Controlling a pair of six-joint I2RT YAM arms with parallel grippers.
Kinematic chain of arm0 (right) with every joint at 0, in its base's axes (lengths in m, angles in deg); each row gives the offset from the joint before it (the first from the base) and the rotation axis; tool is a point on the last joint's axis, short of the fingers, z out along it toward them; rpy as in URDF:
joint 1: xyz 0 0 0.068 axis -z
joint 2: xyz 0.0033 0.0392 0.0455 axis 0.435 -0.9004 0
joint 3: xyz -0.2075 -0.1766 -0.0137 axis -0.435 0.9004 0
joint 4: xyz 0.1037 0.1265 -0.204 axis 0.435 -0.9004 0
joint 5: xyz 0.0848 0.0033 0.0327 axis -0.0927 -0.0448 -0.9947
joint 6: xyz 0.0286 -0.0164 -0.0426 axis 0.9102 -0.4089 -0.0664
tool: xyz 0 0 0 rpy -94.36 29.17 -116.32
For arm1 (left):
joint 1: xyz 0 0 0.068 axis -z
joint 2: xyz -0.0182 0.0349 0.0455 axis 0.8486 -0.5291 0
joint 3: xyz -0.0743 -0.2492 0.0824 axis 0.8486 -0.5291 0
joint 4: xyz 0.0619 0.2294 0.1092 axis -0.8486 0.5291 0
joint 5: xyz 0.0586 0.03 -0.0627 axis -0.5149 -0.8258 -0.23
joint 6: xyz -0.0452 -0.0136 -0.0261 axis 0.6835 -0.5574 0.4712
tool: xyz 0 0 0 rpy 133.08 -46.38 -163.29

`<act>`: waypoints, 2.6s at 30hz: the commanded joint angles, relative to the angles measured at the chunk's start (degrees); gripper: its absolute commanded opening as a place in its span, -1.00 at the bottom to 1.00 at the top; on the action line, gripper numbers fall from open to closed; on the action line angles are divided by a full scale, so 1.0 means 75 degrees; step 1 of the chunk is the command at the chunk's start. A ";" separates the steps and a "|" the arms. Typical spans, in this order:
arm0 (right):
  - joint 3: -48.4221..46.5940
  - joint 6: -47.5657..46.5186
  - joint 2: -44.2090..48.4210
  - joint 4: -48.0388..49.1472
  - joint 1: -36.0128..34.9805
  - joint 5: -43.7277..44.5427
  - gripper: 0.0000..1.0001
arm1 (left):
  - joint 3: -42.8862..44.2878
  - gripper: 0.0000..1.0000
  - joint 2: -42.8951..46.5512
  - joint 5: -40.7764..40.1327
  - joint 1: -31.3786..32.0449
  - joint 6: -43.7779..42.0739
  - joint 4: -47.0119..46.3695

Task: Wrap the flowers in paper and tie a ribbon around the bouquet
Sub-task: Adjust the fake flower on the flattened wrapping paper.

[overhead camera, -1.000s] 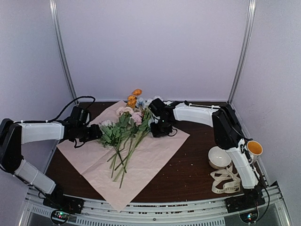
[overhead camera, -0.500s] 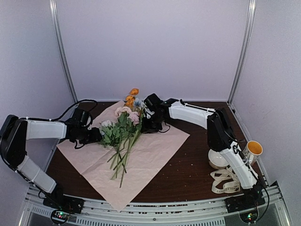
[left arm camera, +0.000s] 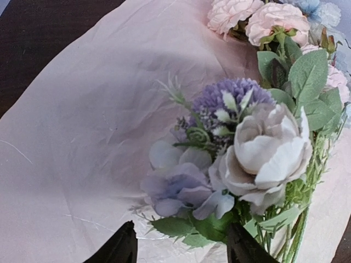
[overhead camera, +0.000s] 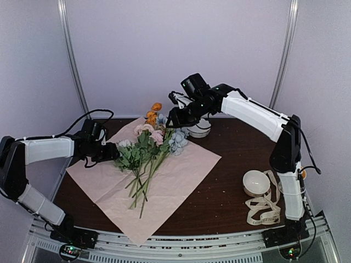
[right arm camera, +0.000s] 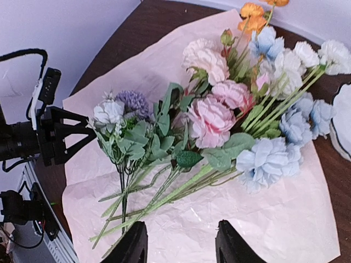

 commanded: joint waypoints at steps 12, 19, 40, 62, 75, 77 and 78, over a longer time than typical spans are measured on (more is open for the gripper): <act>-0.0913 0.1295 -0.1787 0.1726 0.1041 0.1983 -1.00 | 0.1374 0.21 -0.0864 0.0376 -0.0288 -0.0645 0.0515; -0.0166 0.3579 -0.2408 0.1827 0.1399 0.0653 -1.00 | 0.1283 0.21 -0.0991 0.0587 -0.0529 -0.0567 0.0366; -0.0182 0.6696 -0.2811 0.1998 0.1835 0.1498 -1.00 | 0.1245 0.21 -0.0636 0.0559 -0.0893 -0.0604 0.0407; 0.0884 1.1170 -0.2772 0.5615 0.2940 0.3290 -1.00 | 0.1089 0.21 -0.0420 0.0388 -0.1112 -0.0680 0.0418; 0.1923 0.8292 -0.1371 0.5509 0.3065 0.2584 -1.00 | 0.1147 0.21 -0.0498 0.0624 -0.1124 -0.0604 0.0632; 0.2395 0.7273 -0.0871 0.5286 0.2875 0.2259 -0.98 | 0.1145 0.23 -0.0482 0.0756 -0.1126 -0.0566 0.0713; 0.2644 0.6696 -0.0604 0.5148 0.2789 0.2165 -0.92 | 0.1123 0.25 -0.0456 0.0796 -0.1123 -0.0557 0.0753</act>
